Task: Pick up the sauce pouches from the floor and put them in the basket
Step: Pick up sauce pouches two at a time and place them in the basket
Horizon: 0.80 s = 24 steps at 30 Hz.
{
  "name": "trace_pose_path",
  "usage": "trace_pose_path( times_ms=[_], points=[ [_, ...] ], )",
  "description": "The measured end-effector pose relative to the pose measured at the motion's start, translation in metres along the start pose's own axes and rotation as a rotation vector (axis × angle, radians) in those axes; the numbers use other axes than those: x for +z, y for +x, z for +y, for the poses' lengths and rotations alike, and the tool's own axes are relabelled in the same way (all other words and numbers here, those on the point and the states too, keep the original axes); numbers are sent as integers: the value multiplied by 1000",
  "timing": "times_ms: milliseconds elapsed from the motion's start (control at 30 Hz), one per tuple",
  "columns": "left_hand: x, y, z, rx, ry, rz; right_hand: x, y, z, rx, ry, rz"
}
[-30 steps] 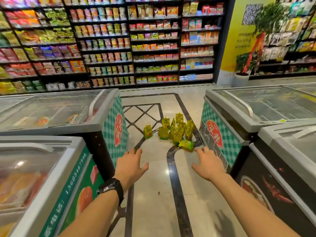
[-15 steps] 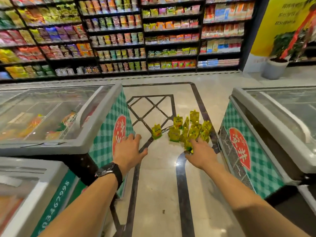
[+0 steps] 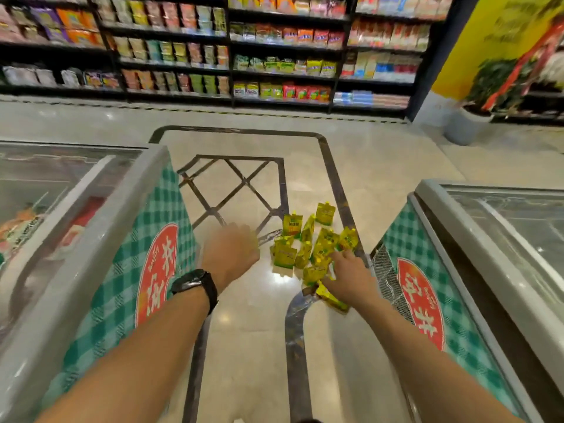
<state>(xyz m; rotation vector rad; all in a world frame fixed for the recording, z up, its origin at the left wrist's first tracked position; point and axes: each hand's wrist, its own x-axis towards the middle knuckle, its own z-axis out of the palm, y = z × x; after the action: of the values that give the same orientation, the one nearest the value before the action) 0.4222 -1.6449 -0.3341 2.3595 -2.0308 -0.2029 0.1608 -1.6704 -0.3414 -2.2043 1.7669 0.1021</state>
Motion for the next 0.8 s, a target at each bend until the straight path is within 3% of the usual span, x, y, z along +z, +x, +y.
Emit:
trace_pose_path(
  times_ms=[233,433,567,800],
  points=[
    [31,145,-2,15,70,-68,-4,167,22,-6,-40,-106],
    [82,256,-10,-14,126,-176,35,318,32,-59,5,-241],
    [152,328,-29,-53,126,-240,102,406,44,-45,13,-361],
    [376,437,-65,-22,148,-324,306,549,75,-64,-75,-453]
  ],
)
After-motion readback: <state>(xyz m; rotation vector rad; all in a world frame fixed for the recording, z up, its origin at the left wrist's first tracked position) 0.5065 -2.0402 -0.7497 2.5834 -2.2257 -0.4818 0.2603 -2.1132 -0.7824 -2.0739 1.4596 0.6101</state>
